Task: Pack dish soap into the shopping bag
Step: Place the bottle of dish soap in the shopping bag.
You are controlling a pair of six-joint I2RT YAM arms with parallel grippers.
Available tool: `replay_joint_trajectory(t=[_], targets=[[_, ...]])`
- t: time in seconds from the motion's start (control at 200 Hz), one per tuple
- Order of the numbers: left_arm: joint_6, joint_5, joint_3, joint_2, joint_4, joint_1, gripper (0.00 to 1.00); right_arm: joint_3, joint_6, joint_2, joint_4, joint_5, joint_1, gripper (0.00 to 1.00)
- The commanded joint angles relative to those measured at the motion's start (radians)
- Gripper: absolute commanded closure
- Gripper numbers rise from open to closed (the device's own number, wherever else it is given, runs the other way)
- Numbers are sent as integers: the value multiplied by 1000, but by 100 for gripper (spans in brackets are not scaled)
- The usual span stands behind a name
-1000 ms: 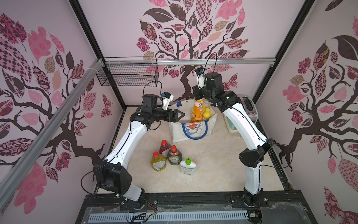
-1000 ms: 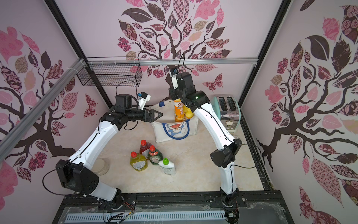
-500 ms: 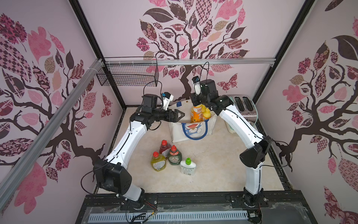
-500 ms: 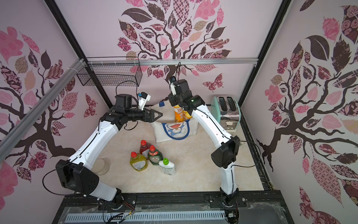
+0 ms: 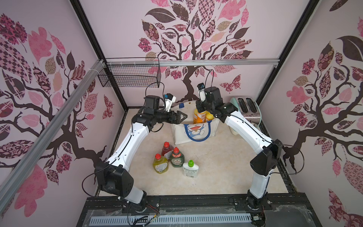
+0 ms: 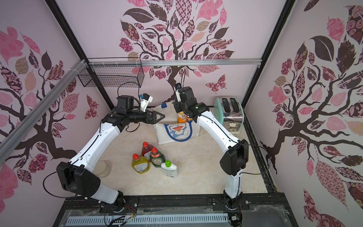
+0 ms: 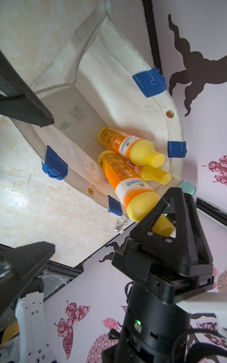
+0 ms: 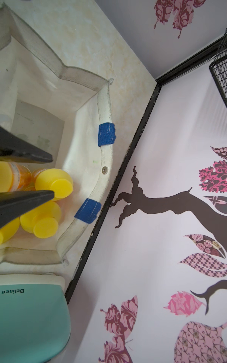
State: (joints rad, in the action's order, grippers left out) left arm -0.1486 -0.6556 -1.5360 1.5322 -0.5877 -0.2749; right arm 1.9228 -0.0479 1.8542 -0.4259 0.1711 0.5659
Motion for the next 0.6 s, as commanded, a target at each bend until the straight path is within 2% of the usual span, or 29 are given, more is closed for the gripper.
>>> replay_joint_trajectory(t=[0.0,0.595], targets=[[20,6,-7,-18,-12,3,2,-36,18,-64,125,18,-8,100],[24,10,-1,-33,-14,3,2,-160,61,-21,189,-17,-44,100]])
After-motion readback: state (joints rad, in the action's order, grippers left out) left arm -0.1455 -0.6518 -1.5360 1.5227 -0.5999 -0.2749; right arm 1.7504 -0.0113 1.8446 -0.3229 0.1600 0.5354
